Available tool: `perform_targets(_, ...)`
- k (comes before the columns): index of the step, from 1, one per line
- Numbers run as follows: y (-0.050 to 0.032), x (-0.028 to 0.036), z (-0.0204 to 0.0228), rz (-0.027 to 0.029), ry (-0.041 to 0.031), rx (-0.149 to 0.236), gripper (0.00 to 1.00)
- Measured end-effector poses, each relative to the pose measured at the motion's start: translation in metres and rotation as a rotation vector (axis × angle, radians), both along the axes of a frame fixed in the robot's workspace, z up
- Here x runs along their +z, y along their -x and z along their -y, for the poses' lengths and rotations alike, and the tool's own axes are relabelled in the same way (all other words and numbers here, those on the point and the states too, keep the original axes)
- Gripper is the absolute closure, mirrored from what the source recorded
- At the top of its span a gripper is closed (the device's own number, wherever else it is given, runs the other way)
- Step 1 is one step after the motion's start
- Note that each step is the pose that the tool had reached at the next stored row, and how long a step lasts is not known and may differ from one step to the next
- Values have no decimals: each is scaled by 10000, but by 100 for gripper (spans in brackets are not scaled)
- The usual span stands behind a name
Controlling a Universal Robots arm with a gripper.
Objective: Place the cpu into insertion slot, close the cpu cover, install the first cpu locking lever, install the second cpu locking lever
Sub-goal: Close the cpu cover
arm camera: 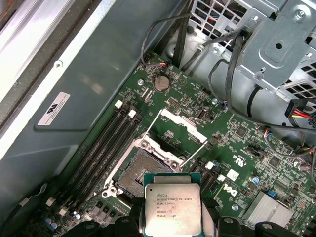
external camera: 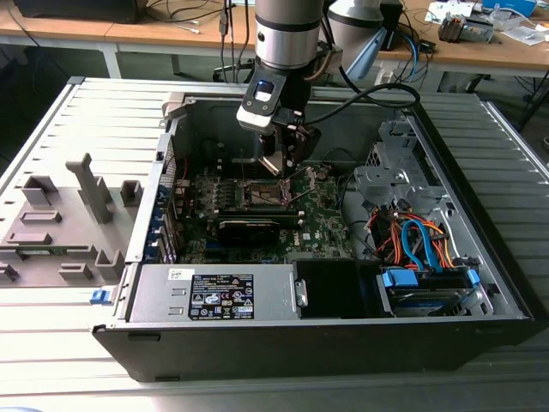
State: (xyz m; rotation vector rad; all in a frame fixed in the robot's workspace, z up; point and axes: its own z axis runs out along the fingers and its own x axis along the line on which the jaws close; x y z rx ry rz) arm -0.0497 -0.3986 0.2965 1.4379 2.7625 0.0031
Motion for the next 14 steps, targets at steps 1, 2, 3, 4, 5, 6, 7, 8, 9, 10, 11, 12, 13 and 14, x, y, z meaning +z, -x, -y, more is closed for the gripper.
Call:
perform_targets(1,0,0,0,0,1,-2,45)
perform_targets(2,0,0,0,0,1,-4,45)
perform_targets(3,0,0,0,0,0,-5,45)
perform_targets(4,0,0,0,0,1,-7,45)
perform_targets(5,0,0,0,0,1,-14,45)
perform_targets(6,0,-1,0,0,1,-22,45)
perform_targets(7,0,-1,0,1,5,-24,45)
perform_targets(8,0,-2,0,0,15,-31,45)
perform_targets(9,0,-2,0,0,18,-35,45)
perform_targets(10,0,-2,0,0,18,-41,45)
perform_targets(11,0,-3,0,0,19,-60,45)
perform_targets(12,0,-5,0,1,23,-86,45)
perform_targets(13,0,-5,0,0,28,-112,45)
perform_targets(14,0,-7,0,0,31,-139,45)
